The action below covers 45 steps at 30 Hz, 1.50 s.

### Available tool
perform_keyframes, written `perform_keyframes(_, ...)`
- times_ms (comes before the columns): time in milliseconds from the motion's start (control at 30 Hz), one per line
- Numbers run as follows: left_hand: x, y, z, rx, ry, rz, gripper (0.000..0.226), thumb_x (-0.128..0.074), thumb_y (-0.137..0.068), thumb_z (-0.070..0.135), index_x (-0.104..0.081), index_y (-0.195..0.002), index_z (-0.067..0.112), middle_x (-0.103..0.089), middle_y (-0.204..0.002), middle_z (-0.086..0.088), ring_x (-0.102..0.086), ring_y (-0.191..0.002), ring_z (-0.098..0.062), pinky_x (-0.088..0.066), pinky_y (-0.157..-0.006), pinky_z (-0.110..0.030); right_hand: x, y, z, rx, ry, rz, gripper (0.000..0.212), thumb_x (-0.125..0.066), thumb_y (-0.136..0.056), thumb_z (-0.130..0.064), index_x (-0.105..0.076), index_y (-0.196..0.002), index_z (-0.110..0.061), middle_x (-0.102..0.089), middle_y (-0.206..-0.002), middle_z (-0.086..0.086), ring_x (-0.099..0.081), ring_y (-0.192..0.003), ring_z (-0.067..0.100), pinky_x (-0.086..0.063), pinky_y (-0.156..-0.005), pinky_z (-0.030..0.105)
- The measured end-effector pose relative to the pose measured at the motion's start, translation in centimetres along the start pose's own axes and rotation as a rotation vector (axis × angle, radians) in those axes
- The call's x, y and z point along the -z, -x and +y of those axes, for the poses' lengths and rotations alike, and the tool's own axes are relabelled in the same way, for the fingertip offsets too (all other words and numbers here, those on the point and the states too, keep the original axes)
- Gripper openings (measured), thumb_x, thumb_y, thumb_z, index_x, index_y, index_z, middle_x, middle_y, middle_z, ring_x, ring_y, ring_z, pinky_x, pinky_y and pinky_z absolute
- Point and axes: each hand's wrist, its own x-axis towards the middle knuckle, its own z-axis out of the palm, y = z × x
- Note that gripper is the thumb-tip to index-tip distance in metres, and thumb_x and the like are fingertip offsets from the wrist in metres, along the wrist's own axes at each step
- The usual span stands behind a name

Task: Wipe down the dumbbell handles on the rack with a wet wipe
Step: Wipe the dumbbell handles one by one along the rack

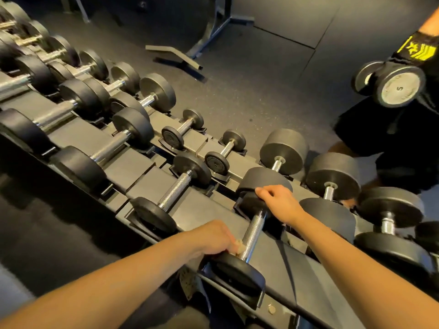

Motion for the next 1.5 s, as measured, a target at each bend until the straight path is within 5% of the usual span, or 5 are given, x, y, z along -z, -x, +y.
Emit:
perform_keyframes(300, 6.8, 3.6, 1.0, -0.223, -0.178, 0.508, 0.015, -0.077, -0.087, 0.035, -0.066, -0.081, 0.025, -0.068, -0.078, 0.005, -0.066, -0.083, -0.016, -0.052, -0.073, -0.031, -2.3, 0.2, -9.6, 0.14, 0.326, 0.106, 0.017, -0.054, -0.097, -0.027, -0.062, -0.084, -0.019, -0.061, -0.08, -0.003, -0.057, -0.077, 0.023, -0.043, -0.062, 0.034)
perform_keyframes(633, 13.9, 6.9, -2.8, -0.441, 0.289, 0.665, 0.007, -0.079, -0.087, 0.018, -0.076, -0.092, 0.015, -0.075, -0.09, -0.002, -0.073, -0.088, -0.016, -0.059, -0.074, -0.023, -6.8, -0.3, -18.6, 0.0, -0.727, -0.219, 0.015, -0.069, -0.096, -0.018, -0.075, -0.108, -0.01, -0.076, -0.093, 0.011, -0.072, -0.076, 0.02, -0.061, -0.071, 0.031)
perform_keyframes(967, 12.1, 9.3, -10.1, 0.034, -0.055, 0.655, 0.106, -0.078, -0.06, 0.08, -0.046, -0.148, 0.031, -0.047, -0.139, 0.017, -0.051, -0.13, -0.01, -0.041, -0.103, -0.027, -11.8, -3.4, -16.5, 0.553, 0.063, -0.38, 0.005, -0.069, -0.093, -0.023, -0.072, -0.096, -0.021, -0.058, -0.101, -0.008, -0.061, -0.089, 0.013, -0.054, -0.081, 0.032)
perform_keyframes(1200, 11.8, 9.2, -10.1, 0.073, 0.051, 0.629, 0.111, -0.075, -0.051, 0.091, -0.057, -0.141, 0.029, -0.062, -0.136, 0.012, -0.06, -0.122, -0.009, -0.046, -0.111, -0.038, -11.1, -5.1, -16.9, 0.969, 0.407, -0.429, 0.007, -0.06, -0.093, -0.028, -0.06, -0.093, -0.021, -0.049, -0.097, -0.005, -0.055, -0.082, 0.018, -0.051, -0.071, 0.04)
perform_keyframes(1500, 12.7, 9.7, -8.7, 0.111, -0.008, 0.578, 0.12, -0.078, -0.054, 0.083, -0.046, -0.152, 0.022, -0.055, -0.147, 0.004, -0.055, -0.129, -0.014, -0.044, -0.112, -0.034, -12.2, -4.5, -17.3, 0.767, 0.255, -0.435, 0.009, -0.059, -0.096, -0.018, -0.067, -0.092, -0.019, -0.057, -0.096, -0.003, -0.057, -0.085, 0.015, -0.052, -0.079, 0.038)
